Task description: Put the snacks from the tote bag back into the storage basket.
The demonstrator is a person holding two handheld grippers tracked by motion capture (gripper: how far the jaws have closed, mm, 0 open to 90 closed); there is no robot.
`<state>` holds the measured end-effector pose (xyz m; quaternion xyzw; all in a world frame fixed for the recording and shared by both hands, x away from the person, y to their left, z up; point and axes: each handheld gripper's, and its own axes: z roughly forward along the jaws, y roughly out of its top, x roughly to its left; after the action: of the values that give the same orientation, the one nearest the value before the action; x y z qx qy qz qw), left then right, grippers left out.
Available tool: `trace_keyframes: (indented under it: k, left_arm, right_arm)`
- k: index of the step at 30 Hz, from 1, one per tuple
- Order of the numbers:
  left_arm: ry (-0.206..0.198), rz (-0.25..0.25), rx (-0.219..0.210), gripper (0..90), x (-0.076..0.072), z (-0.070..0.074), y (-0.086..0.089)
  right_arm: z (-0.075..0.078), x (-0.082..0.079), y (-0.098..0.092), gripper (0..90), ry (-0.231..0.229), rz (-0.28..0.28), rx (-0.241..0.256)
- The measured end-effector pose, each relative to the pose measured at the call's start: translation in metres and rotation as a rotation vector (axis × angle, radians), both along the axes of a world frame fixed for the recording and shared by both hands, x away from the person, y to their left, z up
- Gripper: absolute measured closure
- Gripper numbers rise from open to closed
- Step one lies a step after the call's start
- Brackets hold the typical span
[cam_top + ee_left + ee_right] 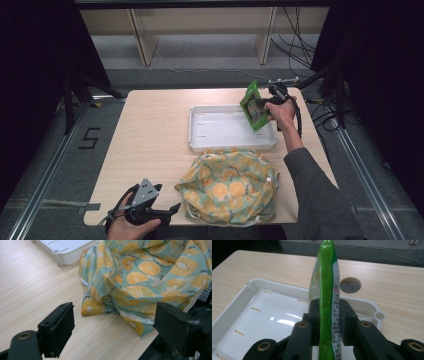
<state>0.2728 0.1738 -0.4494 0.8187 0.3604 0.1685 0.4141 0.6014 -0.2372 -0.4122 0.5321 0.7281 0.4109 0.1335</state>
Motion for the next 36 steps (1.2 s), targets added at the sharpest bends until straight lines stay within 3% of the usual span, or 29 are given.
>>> trace_keyframes:
  k: [1,2,4,5,6,7,9,11,13,14,15,17,19,20,21,22,23,26,27,28,33,34,36]
  left_arm:
    - [-0.001,0.0,-0.001,15.9,0.0,0.0,0.0]
    - [-0.001,-0.001,-0.001,15.9,0.0,0.0,0.0]
    - [-0.001,-0.002,0.001,15.9,0.0,0.0,-0.001]
    - [0.0,-0.002,0.001,15.9,0.0,0.0,-0.001]
    - [0.0,-0.002,0.001,15.9,0.0,0.0,-0.001]
    - [0.0,-0.002,0.0,15.9,0.0,0.0,-0.001]
    - [0.0,-0.003,0.0,15.9,0.0,0.0,-0.001]
    - [-0.007,-0.002,-0.005,15.9,0.0,0.0,-0.001]
    - [-0.006,0.0,-0.003,15.9,-0.001,0.0,-0.001]
    - [-0.004,-0.004,-0.004,15.9,0.0,0.0,-0.001]
    - [-0.009,0.01,-0.023,15.9,-0.001,-0.001,-0.002]
    - [-0.008,0.007,-0.02,15.9,-0.001,-0.001,-0.002]
    - [-0.002,0.003,-0.009,15.9,-0.001,0.0,-0.001]
    - [-0.001,0.001,-0.01,15.9,-0.001,-0.001,0.0]
    - [-0.002,0.0,-0.003,15.9,-0.001,0.0,0.0]
    - [0.001,0.009,-0.006,15.9,-0.002,0.0,0.0]
    - [0.007,0.013,-0.013,15.9,-0.002,0.0,0.001]
    - [0.0,0.014,-0.018,15.9,-0.002,0.0,0.001]
    - [-0.003,0.015,-0.027,15.9,-0.002,-0.001,0.001]
    - [-0.003,0.015,-0.026,15.9,-0.002,-0.001,0.001]
    - [0.008,0.019,-0.031,15.9,-0.003,-0.001,0.0]
    - [0.005,0.011,-0.011,15.9,-0.002,-0.001,0.001]
    - [0.003,0.007,-0.005,15.9,-0.002,-0.001,0.002]
  right_arm:
    - [0.0,0.001,-0.002,75.7,0.006,0.02,-0.005]
    - [-0.001,0.003,-0.002,75.6,-0.006,0.008,-0.041]
    - [-0.002,0.003,0.0,75.6,0.0,-0.014,-0.029]
    - [-0.002,0.002,0.003,75.6,0.026,-0.033,-0.003]
    - [-0.003,0.005,0.0,75.6,0.0,-0.006,-0.032]
    - [-0.002,0.004,0.0,75.6,0.026,-0.012,-0.037]
    - [-0.005,0.006,0.0,75.6,0.013,-0.009,-0.045]
    - [-0.004,0.005,0.006,75.6,0.057,-0.057,0.01]
    - [-0.007,0.007,0.006,75.6,0.049,-0.06,0.011]
    - [-0.007,0.009,0.003,75.6,0.039,-0.044,-0.029]
    - [-0.009,0.01,0.004,75.5,0.041,-0.038,-0.02]
    - [-0.008,0.01,0.004,75.5,0.045,-0.041,-0.032]
    - [-0.013,0.013,0.005,75.5,0.012,-0.041,-0.026]
    - [-0.016,0.014,0.006,75.4,0.005,-0.048,0.017]
    - [-0.016,0.014,0.006,75.3,0.015,-0.048,0.015]
    - [-0.018,0.017,0.003,75.3,-0.015,-0.025,-0.012]
    - [-0.016,0.016,0.004,75.2,0.024,-0.038,-0.024]
    - [-0.015,0.013,0.007,75.0,0.095,-0.082,0.023]
    - [-0.017,0.016,0.004,74.8,0.047,-0.053,-0.013]
    - [-0.017,0.017,0.003,74.8,0.038,-0.047,-0.016]
    - [-0.019,0.018,0.003,74.2,0.034,-0.061,-0.022]
    - [-0.017,0.016,0.004,74.1,0.08,-0.074,0.0]
    - [-0.017,0.016,0.004,73.6,0.072,-0.079,-0.014]
